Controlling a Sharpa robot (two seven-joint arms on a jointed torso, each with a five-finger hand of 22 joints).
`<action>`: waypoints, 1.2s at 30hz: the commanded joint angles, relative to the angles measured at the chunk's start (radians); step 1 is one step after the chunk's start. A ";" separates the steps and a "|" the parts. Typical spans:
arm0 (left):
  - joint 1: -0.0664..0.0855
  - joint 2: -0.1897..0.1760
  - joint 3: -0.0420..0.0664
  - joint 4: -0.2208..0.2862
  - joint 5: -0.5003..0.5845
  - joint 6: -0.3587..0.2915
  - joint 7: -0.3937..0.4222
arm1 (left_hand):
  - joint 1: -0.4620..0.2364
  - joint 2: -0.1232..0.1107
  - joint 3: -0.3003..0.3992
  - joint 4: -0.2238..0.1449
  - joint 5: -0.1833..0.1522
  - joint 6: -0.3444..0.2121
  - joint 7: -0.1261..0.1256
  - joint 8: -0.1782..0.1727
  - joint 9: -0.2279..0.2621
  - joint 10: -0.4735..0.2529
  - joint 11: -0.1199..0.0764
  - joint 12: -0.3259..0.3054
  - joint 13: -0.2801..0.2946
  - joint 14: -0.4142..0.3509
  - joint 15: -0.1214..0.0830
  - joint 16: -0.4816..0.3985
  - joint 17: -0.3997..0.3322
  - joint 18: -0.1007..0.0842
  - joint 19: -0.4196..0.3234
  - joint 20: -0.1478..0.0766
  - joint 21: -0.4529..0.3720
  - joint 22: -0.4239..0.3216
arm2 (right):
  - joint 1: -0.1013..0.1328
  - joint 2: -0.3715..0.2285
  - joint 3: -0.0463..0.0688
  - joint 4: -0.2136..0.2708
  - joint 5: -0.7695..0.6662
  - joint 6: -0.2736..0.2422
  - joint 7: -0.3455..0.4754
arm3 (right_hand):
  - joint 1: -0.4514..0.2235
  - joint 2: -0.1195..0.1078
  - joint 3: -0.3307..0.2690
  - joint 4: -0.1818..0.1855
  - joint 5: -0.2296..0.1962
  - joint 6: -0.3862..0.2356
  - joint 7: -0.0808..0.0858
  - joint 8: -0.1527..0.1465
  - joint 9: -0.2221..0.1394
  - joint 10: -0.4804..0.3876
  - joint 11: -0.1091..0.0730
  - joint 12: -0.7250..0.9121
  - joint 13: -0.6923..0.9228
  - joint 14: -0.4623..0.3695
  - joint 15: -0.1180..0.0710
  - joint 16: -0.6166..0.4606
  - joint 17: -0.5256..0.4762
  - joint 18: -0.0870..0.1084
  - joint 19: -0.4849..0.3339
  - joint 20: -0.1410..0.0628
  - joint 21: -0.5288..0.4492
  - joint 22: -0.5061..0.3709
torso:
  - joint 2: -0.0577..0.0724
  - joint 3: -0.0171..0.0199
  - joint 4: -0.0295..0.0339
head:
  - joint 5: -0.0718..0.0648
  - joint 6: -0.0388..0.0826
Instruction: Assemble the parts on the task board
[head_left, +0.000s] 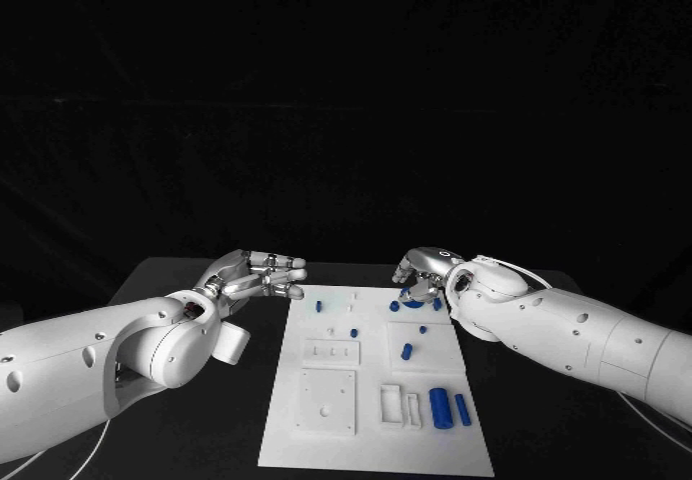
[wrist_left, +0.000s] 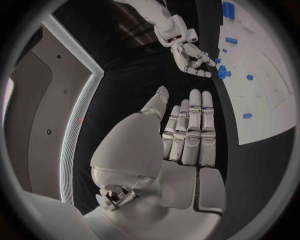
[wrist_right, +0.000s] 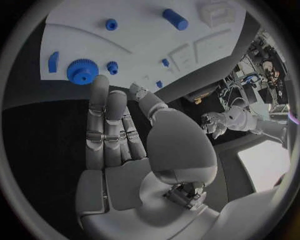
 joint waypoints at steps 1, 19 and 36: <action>0.004 0.000 0.002 0.006 -0.010 0.019 0.006 | -0.007 0.005 -0.003 -0.006 0.002 0.002 0.003 -0.004 -0.002 -0.008 0.000 -0.005 0.000 -0.008 -0.001 0.004 -0.001 -0.013 -0.010 0.001 0.007 0.002 | 0.001 0.003 0.000 0.004 -0.116 -0.001 -0.065 | 0.003 -0.011 0.001 0.009 -0.008 -0.005 -0.004 -0.002 -0.002 -0.005 0.002 0.001 0.001 -0.002 0.003 0.008 -0.005 0.022 0.004 0.008 -0.003 0.007 | 0.018 -0.0025 0.0027 | -0.004 -0.004; 0.005 0.006 0.003 0.003 -0.011 0.036 -0.006 | -0.014 0.009 -0.007 -0.006 0.002 -0.006 0.006 -0.003 -0.001 -0.013 0.002 -0.005 0.000 -0.009 0.000 0.005 -0.001 -0.012 -0.014 0.003 0.011 0.003 | 0.000 0.029 -0.008 -0.007 -0.188 0.023 -0.086 | 0.012 -0.025 0.071 0.021 -0.043 0.006 -0.006 -0.002 -0.002 -0.008 0.000 0.001 0.000 -0.006 0.003 0.029 -0.024 0.024 0.038 0.008 -0.053 0.033 | 0.045 -0.0053 0.0005 | -0.005 -0.001; 0.011 0.007 0.004 0.009 -0.013 0.043 -0.010 | -0.015 0.010 -0.009 -0.005 0.002 -0.005 0.005 -0.003 -0.001 -0.014 0.002 -0.005 0.000 -0.010 0.000 0.005 -0.002 -0.012 -0.016 0.004 0.011 0.002 | -0.003 0.054 -0.012 -0.041 -0.190 0.006 -0.061 | -0.022 -0.025 0.177 0.009 -0.077 0.040 -0.010 -0.002 -0.001 0.029 -0.007 0.000 0.000 -0.007 -0.002 0.036 -0.030 0.021 0.038 0.003 -0.064 0.080 | 0.063 -0.0089 0.0024 | -0.008 -0.001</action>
